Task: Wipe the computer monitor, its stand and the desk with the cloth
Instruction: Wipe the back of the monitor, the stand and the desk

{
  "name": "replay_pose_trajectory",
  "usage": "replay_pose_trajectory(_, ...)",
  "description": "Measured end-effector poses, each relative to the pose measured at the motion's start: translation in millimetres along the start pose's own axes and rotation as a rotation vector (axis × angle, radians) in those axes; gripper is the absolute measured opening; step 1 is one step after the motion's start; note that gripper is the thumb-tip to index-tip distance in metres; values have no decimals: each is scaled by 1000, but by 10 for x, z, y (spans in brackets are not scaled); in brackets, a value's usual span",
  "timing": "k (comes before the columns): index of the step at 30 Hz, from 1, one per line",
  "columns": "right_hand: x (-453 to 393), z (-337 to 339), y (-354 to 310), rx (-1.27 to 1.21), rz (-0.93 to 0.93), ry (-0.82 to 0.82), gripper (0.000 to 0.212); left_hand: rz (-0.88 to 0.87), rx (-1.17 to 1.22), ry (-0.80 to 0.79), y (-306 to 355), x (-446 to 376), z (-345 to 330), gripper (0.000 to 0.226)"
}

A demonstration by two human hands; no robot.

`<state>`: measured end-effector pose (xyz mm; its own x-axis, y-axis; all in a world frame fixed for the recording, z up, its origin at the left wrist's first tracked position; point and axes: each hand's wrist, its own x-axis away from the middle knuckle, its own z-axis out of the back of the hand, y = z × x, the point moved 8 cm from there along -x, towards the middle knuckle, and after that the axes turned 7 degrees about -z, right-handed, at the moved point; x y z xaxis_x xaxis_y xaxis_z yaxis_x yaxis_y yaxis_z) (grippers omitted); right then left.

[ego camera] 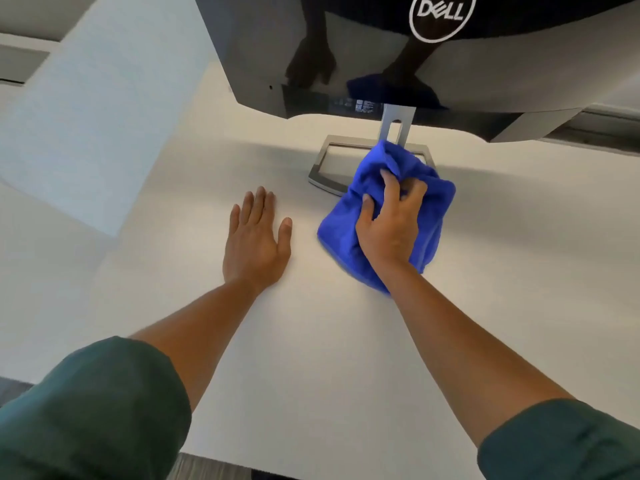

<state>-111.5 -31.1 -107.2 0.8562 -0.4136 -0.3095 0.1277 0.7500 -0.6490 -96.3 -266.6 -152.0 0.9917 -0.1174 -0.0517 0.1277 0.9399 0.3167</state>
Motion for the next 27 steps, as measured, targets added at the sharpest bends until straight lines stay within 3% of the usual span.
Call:
replay_pose_trajectory(5,-283,18,-186,115,-4,164,58,-10,-5,27,3,-16,1,64)
replay_pose_trajectory(9,-77,-193,-46,272,-43,10,62,-5,-20,26,-2,-19,5,65)
replay_pose_trajectory(18,-387,-121,-296,21,33,120,60,-3,-23,32,-5,-27,5,64)
replay_pose_trajectory(24,-105,-222,-105,95,-1,37,59,3,-26,25,1,-25,13,64)
replay_pose_trajectory(27,-261,-152,-264,83,38,120,57,0,-23,27,0,-27,11,64)
